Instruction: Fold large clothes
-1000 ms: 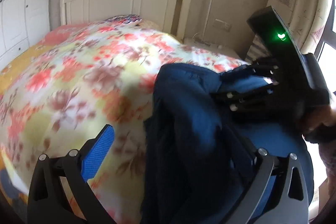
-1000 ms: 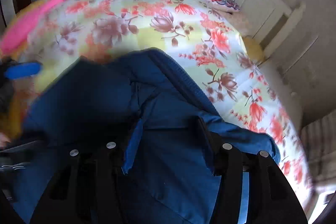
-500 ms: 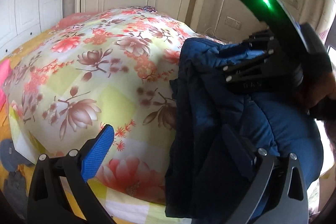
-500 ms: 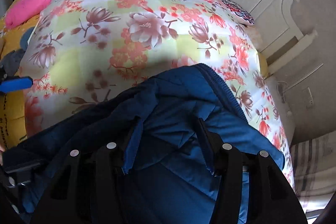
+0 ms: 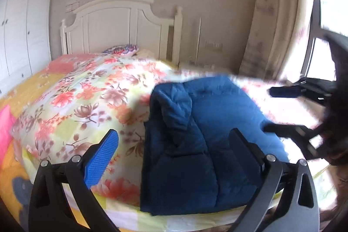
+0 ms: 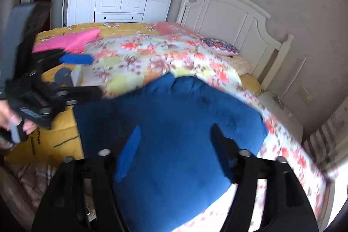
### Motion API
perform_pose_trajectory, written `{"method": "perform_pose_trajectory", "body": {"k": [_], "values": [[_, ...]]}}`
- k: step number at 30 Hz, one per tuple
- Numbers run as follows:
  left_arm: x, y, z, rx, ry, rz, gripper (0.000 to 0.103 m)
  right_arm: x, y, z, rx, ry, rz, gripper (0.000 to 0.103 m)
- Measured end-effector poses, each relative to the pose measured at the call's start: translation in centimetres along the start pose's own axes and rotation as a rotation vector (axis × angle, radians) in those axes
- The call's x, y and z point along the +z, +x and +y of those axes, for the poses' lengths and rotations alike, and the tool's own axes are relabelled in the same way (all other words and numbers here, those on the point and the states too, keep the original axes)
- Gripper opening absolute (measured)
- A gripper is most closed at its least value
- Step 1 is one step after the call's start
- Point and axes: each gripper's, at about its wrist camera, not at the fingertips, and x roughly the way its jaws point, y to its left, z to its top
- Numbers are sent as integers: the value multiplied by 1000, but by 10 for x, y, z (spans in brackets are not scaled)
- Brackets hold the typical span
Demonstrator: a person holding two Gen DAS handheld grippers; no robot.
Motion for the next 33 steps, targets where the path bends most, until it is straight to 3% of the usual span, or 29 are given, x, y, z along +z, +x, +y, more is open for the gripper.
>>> {"method": "perform_pose_trajectory", "body": {"k": [3, 6, 10, 13, 17, 18, 26, 28, 31, 33], "values": [[-21, 54, -5, 29, 10, 157, 101, -37, 36, 10, 38, 33, 81, 82], [-36, 69, 15, -58, -121, 187, 101, -52, 46, 3, 100, 120, 22, 84], [-34, 66, 7, -11, -52, 165, 101, -34, 39, 13, 43, 77, 70, 79], [-35, 67, 10, -22, -71, 158, 101, -18, 16, 38, 13, 5, -19, 79], [-40, 64, 15, -51, -97, 155, 101, -21, 29, 61, -93, -66, 2, 78], [-42, 63, 15, -47, -96, 155, 101, -26, 45, 65, -90, -73, 53, 79], [-46, 64, 23, -88, -127, 160, 101, -26, 44, 58, -51, -32, 56, 79], [-46, 64, 27, -114, -148, 169, 101, -32, 27, 47, -7, 34, 27, 81], [-45, 68, 34, -159, -171, 189, 101, -44, 9, -1, 81, 286, -39, 91], [-44, 69, 32, -158, -167, 189, 101, -62, 3, -39, 106, 483, -52, 90]]}}
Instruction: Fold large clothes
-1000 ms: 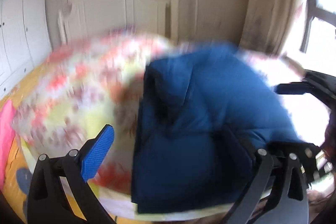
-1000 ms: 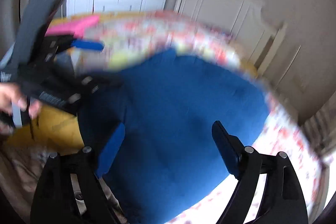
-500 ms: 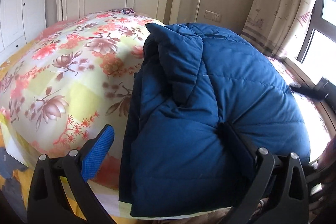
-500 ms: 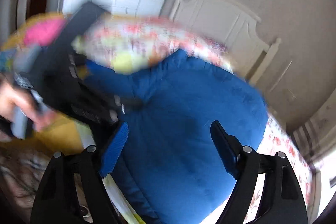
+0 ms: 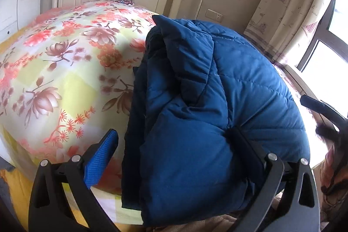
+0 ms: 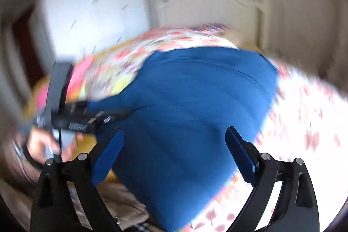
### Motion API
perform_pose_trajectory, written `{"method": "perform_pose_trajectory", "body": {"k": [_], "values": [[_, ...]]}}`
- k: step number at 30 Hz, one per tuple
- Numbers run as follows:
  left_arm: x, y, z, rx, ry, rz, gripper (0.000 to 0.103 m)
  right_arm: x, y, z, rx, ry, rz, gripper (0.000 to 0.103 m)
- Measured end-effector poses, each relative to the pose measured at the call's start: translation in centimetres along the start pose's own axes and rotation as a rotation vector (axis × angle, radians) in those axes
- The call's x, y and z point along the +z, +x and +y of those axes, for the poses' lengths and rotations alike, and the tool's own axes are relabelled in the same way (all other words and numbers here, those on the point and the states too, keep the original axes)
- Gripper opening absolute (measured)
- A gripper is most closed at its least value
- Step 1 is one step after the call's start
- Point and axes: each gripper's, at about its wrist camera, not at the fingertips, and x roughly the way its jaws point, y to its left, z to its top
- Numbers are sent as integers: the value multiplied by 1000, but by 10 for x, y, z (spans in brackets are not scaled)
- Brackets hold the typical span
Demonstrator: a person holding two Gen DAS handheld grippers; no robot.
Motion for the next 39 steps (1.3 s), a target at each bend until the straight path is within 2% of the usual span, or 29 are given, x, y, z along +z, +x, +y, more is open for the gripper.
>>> {"method": "perform_pose_trajectory", "body": {"k": [3, 6, 9, 11, 13, 15, 17, 21, 23, 25, 28, 29, 30, 31, 32, 34, 36, 39], "values": [[-1, 1, -1, 3, -7, -5, 101, 5, -15, -25, -19, 104, -61, 90], [-2, 1, 1, -5, -20, -5, 101, 18, -23, -4, -27, 3, -109, 90], [-4, 0, 0, 1, -19, -10, 101, 11, -1, 29, -112, -162, -56, 90], [-3, 0, 0, 6, -13, -11, 101, -6, 30, 40, -165, -229, 46, 93], [-3, 0, 0, 10, -9, 3, 101, -26, 42, 44, -208, -286, 19, 94], [2, -2, 0, -3, -17, 32, 101, -27, 40, 38, -186, -258, 29, 94], [18, -11, 2, -32, -45, 65, 101, -24, 39, 36, -181, -257, 42, 94], [75, -53, 0, -101, -63, -68, 101, -28, 40, 41, -185, -253, 32, 94], [105, -58, -13, -104, -20, -105, 101, -27, 41, 42, -186, -252, 36, 94], [134, -43, -32, -63, 59, -103, 101, -27, 41, 43, -190, -253, 34, 94], [149, 6, -45, -22, 89, -26, 101, -24, 40, 42, -190, -254, 35, 94], [144, 25, -46, 30, 105, 7, 101, -24, 40, 42, -190, -254, 33, 94], [133, 55, -45, 138, 128, 76, 101, -25, 40, 42, -188, -254, 32, 94], [122, 77, -42, 192, 152, 136, 101, -24, 40, 40, -186, -254, 31, 94], [107, 93, -33, 135, 135, 130, 101, -24, 38, 40, -169, -253, 17, 95], [102, 95, -5, 29, -7, 135, 101, -23, 39, 42, -167, -266, 28, 95], [100, 93, -1, 15, -5, 125, 101, -24, 40, 45, -179, -281, 30, 96], [99, 85, 4, -13, -29, 103, 101, -18, 31, 39, -144, -255, 33, 95]]}}
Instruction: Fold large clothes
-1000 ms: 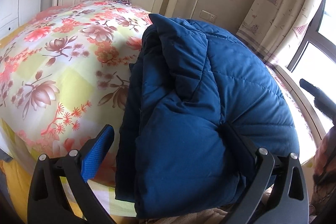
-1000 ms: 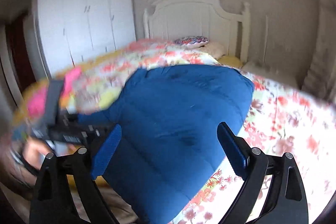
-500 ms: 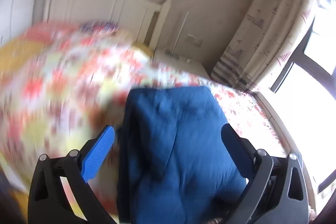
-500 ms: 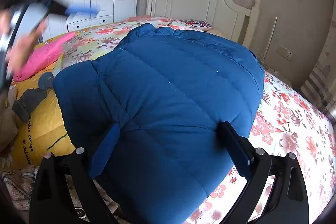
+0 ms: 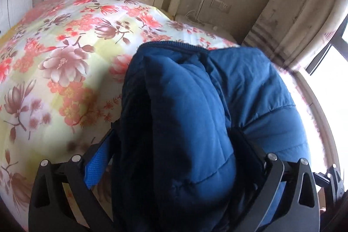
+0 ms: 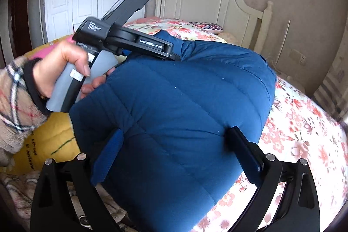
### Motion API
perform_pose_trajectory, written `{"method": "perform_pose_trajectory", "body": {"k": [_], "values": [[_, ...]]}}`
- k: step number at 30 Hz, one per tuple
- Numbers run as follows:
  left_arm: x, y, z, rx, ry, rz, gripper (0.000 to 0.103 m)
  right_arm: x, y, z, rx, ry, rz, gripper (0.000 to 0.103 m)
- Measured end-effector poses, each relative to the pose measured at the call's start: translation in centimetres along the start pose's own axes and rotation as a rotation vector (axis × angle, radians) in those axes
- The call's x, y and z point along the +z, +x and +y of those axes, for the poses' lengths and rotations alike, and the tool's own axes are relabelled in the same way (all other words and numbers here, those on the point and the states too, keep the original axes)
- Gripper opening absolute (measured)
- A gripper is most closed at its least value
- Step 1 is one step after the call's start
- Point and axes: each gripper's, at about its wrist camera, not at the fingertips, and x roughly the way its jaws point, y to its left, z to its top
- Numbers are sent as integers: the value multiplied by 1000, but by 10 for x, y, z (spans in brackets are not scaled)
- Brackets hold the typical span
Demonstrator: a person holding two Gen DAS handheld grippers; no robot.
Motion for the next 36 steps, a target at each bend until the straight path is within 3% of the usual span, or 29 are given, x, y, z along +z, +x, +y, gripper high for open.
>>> {"method": "perform_pose_trajectory", "body": {"k": [3, 7, 11, 17, 22, 24, 27, 33, 36], "values": [[-5, -18, 8, -13, -24, -24, 101, -2, -18, -27, 67, 110, -35, 95], [-12, -19, 28, -155, -106, 47, 101, -21, -25, -105, 245, 512, -68, 95], [-24, -7, 45, -295, -217, 128, 101, -44, 2, -132, 371, 697, 12, 95], [-37, 0, 52, -408, -271, 196, 101, -42, 39, -111, 495, 706, 126, 99], [-38, 5, 49, -457, -259, 201, 101, -33, 53, -108, 487, 694, 131, 99], [-38, 7, 45, -475, -236, 209, 100, -34, 50, -104, 478, 682, 109, 99], [-43, 8, 43, -538, -257, 211, 84, -32, 40, -89, 432, 618, 55, 86], [-48, -16, 30, -560, -255, 88, 62, -14, 18, -78, 315, 471, -70, 72], [-38, -22, 5, -589, -224, 34, 61, -10, -3, -93, 265, 457, -160, 71]]}}
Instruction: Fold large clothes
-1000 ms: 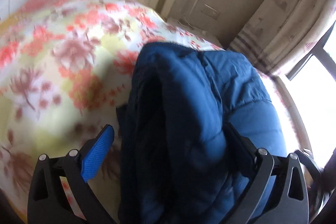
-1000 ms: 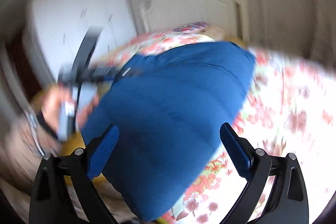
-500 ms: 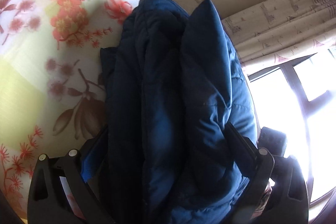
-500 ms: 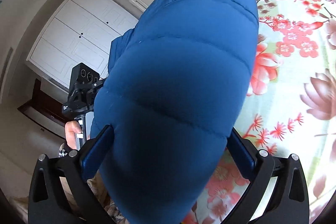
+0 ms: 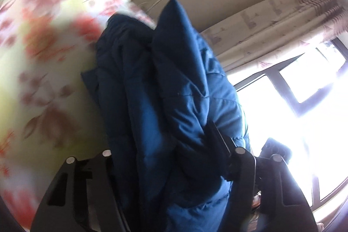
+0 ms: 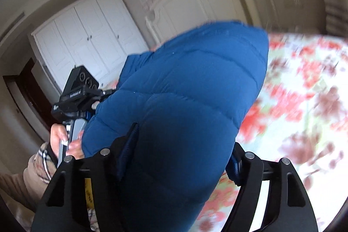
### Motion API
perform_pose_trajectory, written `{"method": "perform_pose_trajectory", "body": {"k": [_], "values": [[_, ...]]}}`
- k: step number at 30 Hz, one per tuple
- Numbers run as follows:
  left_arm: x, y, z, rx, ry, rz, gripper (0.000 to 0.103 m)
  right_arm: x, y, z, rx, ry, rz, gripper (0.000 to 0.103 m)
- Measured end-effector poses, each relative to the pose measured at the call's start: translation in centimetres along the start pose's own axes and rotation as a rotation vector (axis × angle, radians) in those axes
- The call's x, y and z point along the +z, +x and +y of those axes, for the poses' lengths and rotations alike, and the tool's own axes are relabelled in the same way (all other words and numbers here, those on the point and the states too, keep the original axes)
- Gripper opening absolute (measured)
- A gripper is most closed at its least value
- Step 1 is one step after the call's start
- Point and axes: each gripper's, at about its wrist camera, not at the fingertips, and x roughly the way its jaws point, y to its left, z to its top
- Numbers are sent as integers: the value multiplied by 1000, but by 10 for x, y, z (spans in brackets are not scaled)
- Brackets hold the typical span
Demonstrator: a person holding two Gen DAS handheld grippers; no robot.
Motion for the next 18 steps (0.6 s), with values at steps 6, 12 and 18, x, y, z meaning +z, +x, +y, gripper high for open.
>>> {"method": "perform_pose_trajectory", "body": {"k": [6, 12, 18], "values": [[38, 68, -52, -75, 71, -7, 61, 40, -42, -37, -113, -23, -104, 70], [74, 180, -67, -39, 44, 74, 61, 73, -44, -124, -198, 89, -71, 70], [52, 229, -41, 11, -14, 76, 77, 40, -26, -184, -229, 240, 1, 74]]}}
